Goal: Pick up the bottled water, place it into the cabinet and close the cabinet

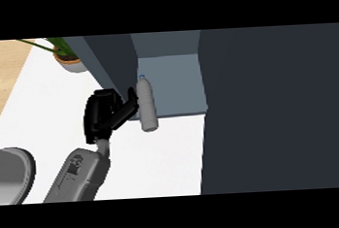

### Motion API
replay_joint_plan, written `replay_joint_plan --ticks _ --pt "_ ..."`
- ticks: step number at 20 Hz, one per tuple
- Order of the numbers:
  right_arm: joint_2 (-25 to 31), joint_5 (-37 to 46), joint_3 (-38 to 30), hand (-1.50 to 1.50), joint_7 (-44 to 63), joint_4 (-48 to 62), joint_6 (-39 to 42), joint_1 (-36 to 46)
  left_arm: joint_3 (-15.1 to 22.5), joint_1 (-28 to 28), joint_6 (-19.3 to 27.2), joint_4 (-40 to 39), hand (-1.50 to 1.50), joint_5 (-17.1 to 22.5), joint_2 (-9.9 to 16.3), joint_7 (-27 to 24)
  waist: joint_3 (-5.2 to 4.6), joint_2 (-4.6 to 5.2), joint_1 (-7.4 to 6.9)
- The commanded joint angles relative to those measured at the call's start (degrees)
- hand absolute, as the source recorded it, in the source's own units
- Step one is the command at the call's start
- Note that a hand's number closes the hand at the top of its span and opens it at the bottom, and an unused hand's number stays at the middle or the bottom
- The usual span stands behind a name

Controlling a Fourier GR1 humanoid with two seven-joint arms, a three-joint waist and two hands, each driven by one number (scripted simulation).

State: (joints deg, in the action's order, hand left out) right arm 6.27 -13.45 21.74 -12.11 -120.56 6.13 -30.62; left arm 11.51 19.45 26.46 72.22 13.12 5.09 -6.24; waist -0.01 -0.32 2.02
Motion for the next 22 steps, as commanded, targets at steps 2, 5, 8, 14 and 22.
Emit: replay_joint_plan --ticks 2,5,8,14,22 --pt "0.7 0.0 1.1 -1.5 -0.1 -0.6 0.9 -1.1 0.4 17.3 2.0 -6.3 1.5 -3.1 -1.9 3.6 0.06 1.12 4.16" --pt "-0.4 0.6 1.3 -1.5 -0.4 1.2 0.6 1.3 1.7 16.9 4.3 -7.2 1.5 -5.4 -1.6 4.0 0.06 1.5 4.2" --pt "0.7 -0.6 1.0 -1.5 0.0 1.7 1.7 0.6 3.1 16.5 6.2 -7.3 1.5 -8.0 -0.2 5.0 0.11 1.5 4.7" --pt "0.6 -0.6 0.5 -1.5 -0.4 2.4 2.1 2.3 2.5 15.8 8.8 -8.6 1.5 -9.8 1.6 4.6 0.03 1.92 5.7" --pt "1.2 -0.8 0.6 -1.5 -0.1 1.9 2.3 1.2 4.5 15.2 12.4 -12.5 1.5 -15.4 5.8 5.4 0.02 1.81 5.88"
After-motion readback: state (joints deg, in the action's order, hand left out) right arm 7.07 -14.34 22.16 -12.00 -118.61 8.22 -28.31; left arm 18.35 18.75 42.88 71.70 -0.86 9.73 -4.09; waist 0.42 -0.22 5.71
